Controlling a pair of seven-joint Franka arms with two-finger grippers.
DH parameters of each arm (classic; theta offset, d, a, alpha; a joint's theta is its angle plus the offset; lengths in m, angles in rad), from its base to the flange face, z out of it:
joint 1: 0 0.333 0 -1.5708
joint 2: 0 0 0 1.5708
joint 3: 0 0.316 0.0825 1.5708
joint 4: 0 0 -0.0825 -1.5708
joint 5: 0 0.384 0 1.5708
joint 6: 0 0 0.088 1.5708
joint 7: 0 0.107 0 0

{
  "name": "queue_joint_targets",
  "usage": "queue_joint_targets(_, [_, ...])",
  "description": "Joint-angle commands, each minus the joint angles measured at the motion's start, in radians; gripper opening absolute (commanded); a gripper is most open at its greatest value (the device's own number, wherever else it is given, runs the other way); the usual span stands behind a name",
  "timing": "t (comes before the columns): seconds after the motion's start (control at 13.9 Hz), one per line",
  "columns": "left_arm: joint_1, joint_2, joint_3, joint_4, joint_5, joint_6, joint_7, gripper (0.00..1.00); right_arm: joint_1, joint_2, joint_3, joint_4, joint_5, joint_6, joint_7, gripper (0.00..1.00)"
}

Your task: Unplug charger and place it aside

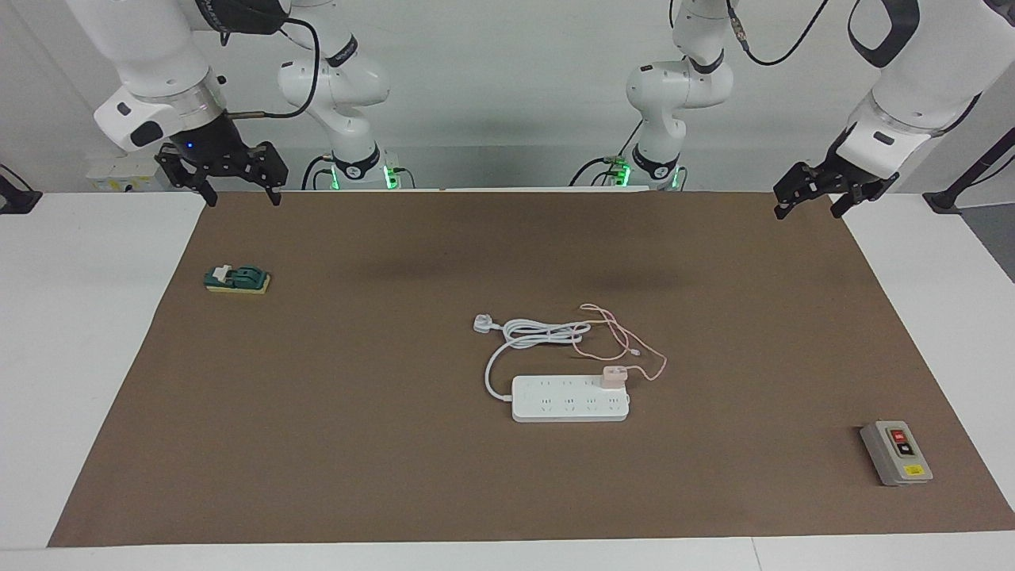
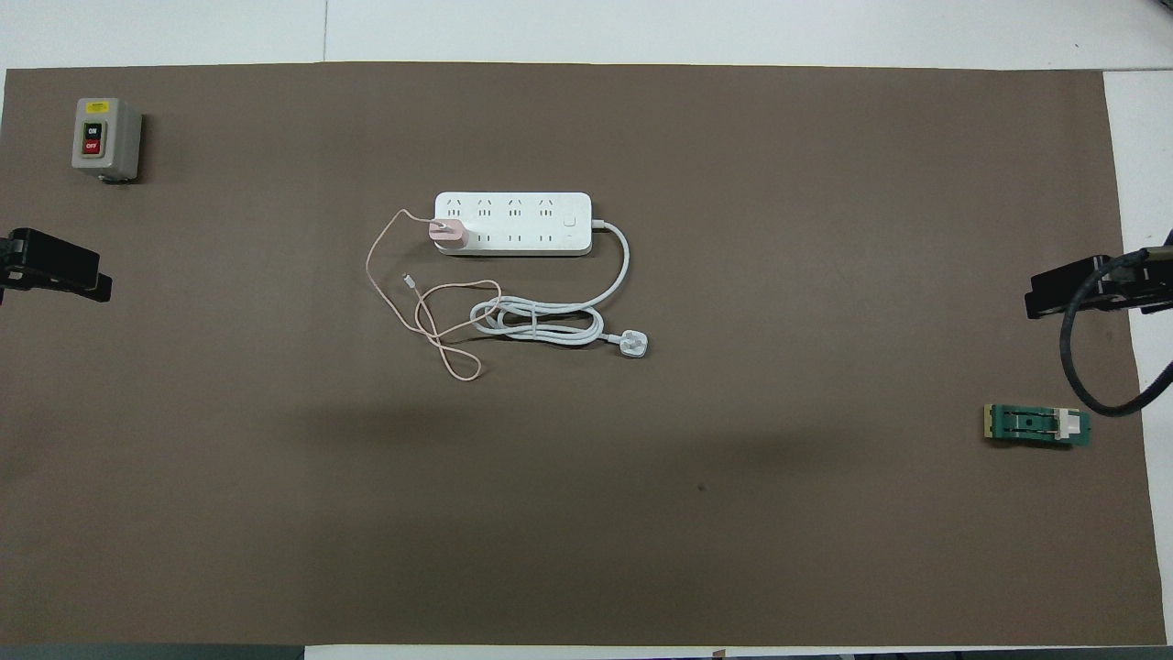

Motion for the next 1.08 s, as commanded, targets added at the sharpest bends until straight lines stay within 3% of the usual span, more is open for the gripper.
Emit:
queue_joint_targets(0.0, [-0.007, -0.019, 0.009, -0.024, -0.011, 0.022, -0.007, 1.00, -0.008, -0.023, 0.008, -0.026, 0.007, -0.005, 0.004, 1.00])
queue_joint_targets(0.79, [0.003, -0.042, 0.010, -0.058, -0.006, 0.027, -0.018, 1.00, -0.011, -0.023, 0.006, -0.024, 0.007, -0.006, 0.006, 1.00])
queue_joint_targets(1.01, [-0.010, -0.046, 0.009, -0.090, 0.004, 0.088, -0.185, 1.00, -0.011, -0.025, 0.006, -0.029, 0.030, -0.018, 0.006, 1.00])
